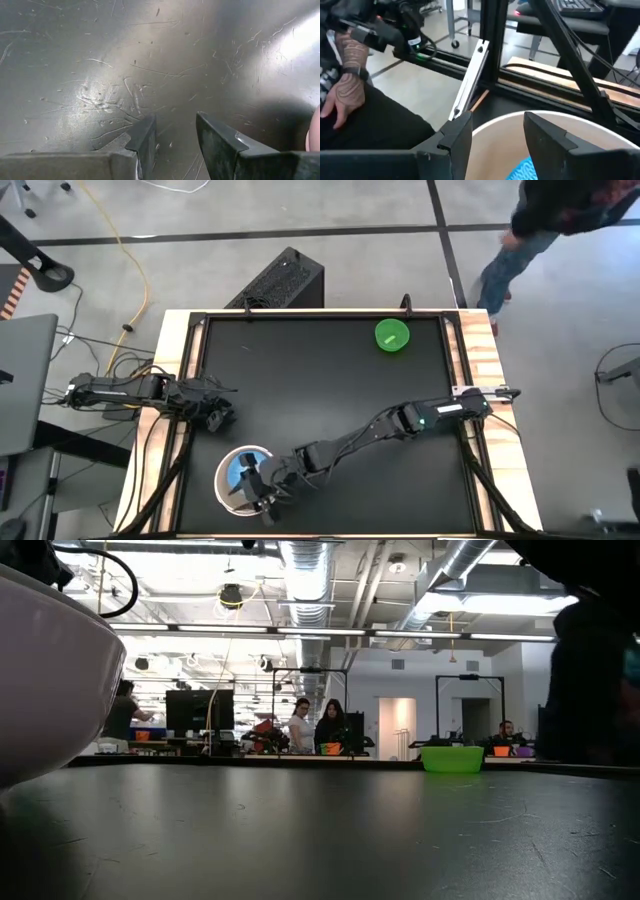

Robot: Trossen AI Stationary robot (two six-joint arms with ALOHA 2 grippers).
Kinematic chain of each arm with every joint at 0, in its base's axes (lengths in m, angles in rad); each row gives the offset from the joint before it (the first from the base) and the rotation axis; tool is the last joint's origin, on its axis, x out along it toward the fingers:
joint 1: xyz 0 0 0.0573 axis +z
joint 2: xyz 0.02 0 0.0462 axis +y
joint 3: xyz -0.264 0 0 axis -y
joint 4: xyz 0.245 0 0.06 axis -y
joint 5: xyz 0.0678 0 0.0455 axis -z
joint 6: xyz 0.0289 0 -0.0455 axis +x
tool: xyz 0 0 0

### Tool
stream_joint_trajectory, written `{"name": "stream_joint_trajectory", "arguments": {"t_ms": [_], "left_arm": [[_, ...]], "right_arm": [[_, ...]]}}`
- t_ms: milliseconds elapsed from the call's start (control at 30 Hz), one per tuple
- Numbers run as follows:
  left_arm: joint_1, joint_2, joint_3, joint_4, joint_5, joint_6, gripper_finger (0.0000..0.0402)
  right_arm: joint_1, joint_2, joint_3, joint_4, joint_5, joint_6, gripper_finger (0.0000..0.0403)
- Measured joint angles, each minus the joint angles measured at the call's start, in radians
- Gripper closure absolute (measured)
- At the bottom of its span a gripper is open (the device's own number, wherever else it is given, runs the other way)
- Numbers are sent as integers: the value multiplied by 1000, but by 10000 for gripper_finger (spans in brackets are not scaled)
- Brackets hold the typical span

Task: Nest bowls inside each other
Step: Stack the green bowl on top of the other pattern bowl

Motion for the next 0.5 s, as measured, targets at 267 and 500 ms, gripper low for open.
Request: {"name": "stream_joint_trajectory", "arguments": {"t_ms": [267,500], "left_arm": [[0,0,0,0,0,0,274],[0,0,0,0,0,0,274]], "right_arm": [[-59,-172,0,-351,69,107,207],[-157,-350,1,-793,81,101,207]]}}
